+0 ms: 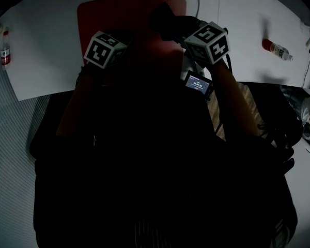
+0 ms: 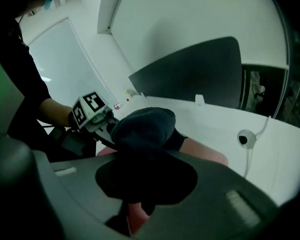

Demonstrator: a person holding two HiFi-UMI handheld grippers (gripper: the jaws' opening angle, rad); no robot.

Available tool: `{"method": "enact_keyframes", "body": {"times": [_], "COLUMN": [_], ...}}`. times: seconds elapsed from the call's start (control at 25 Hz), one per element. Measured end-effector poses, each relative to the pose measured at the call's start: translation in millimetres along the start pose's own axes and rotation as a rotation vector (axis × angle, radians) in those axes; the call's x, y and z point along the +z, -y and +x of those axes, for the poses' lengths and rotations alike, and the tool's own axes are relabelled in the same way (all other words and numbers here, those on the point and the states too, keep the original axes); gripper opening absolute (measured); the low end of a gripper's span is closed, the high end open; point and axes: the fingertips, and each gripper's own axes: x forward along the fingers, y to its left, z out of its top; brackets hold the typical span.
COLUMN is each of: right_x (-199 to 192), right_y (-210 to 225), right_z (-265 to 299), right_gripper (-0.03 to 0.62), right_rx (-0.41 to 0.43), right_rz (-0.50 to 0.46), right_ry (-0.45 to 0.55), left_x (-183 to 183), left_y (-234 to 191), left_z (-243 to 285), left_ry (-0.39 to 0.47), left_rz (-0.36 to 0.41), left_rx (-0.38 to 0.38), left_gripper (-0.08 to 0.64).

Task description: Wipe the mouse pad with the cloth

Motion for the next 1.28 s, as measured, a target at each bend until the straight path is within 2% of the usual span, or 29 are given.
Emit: {"method": "enact_keyframes", "body": {"times": [0.2, 0.4, 0.6, 0.76, 0.96, 1.12, 1.28], "right_x": [-47.8, -80.0, -102.3, -123.9, -129.8, -126.0, -102.4], "right_y": [17.1, 27.3, 29.1, 26.3, 22.8, 24.7, 32.8], "right_z": [35.5, 50.1, 60.0, 67.6, 73.0, 72.3, 59.2], "right_gripper": [0.069, 0.069, 0.069, 0.069, 0.069, 0.069, 0.069], "right_rx": [-0.011, -0.017, -0.024, -0.020, -0.005, 0.020, -0.032], "right_rz": [-0.041, 0.003, 0.005, -0.035, -0.001, 0.039, -0.030], "right_ry": [-0.144, -0.221, -0.298, -0.368, -0.371, -0.354, -0.265], "left_x": [-2.2, -3.1, -10.8, -23.4, -26.1, -29.6, -29.7], "left_y": [-6.9, -16.4, -26.1, -36.4, -46.6, -51.5, -51.8], "left_z": [4.1, 7.7, 21.3, 38.7, 43.6, 50.9, 51.0], "left_ry": [-0.008, -0.015, -0.069, -0.117, -0.143, -0.165, -0.144], "left_rz": [-0.018, -0.034, -0.022, -0.022, 0.033, 0.030, -0.006], "left_rx": [-0.005, 0.005, 0.027, 0.061, 0.140, 0.142, 0.124], "left_gripper": [0.008, 0.009, 0.008, 0.008, 0.008, 0.008, 0.008]}}
